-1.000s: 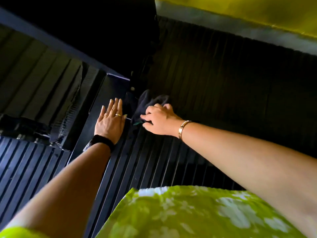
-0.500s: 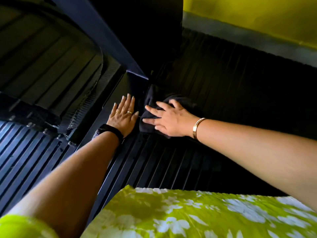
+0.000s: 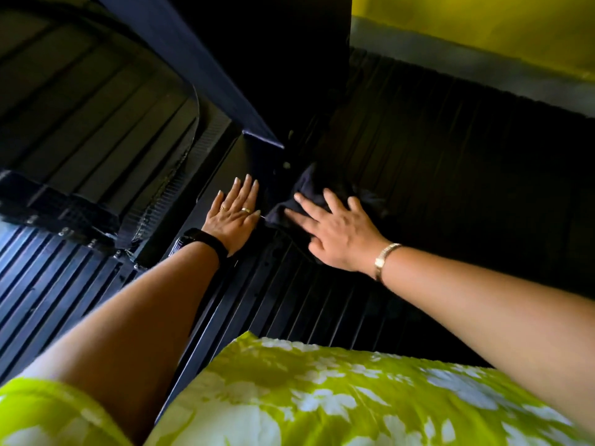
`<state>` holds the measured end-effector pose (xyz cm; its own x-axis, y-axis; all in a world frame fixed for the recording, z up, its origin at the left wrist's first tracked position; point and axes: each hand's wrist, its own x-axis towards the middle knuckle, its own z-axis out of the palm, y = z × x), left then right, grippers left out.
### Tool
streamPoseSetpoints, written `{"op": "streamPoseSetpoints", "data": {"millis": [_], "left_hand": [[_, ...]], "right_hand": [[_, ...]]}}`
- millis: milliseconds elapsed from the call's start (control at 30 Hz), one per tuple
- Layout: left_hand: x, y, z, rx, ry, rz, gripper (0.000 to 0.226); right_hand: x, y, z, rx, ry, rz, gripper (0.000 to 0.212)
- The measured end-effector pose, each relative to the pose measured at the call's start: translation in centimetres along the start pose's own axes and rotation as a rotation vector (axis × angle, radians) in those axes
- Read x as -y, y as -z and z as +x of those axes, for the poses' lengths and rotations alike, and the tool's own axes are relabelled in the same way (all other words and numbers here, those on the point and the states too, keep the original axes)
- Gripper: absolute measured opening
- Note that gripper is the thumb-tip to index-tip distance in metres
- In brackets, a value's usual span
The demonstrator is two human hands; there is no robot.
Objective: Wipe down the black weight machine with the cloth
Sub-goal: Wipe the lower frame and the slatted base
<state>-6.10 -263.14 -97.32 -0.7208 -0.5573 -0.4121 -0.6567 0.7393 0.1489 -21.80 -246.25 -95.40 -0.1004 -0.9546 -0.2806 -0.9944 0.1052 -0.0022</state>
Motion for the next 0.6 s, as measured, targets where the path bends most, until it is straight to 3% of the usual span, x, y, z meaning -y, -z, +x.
{"op": "streamPoseSetpoints", "data": {"millis": [133,333,400,500,600], "left_hand": [[0.2,-0.3,0.0,-0.008,-0.003,-0.013,0.058],[0.0,0.3,0.3,0.069,0.02,-0.026,0.058],[-0.1,0.4,0.5,0.08,0.025,-0.027,0.058],[-0.5,0.4,0.2,0.079,0.036,-0.039,0.059],[-1.0,-0.2,-0.9,-0.058,0.017,-0.006,0.059]], "right_hand": [[-1.9,-0.9,-2.7,0.025,0.005,0.029,0.067],[-0.3,0.8,3.2,-0.02,-0.314,0.146,0.061],[0.5,0.6,3.0,-0.037,-0.286,0.111,0.062],[0.9,-0.8,-0.7,-0.048,-0.104,0.044,0.063],[-0.6,-2.7,-5.9,-0.084,-0.104,0.09,0.064]]}}
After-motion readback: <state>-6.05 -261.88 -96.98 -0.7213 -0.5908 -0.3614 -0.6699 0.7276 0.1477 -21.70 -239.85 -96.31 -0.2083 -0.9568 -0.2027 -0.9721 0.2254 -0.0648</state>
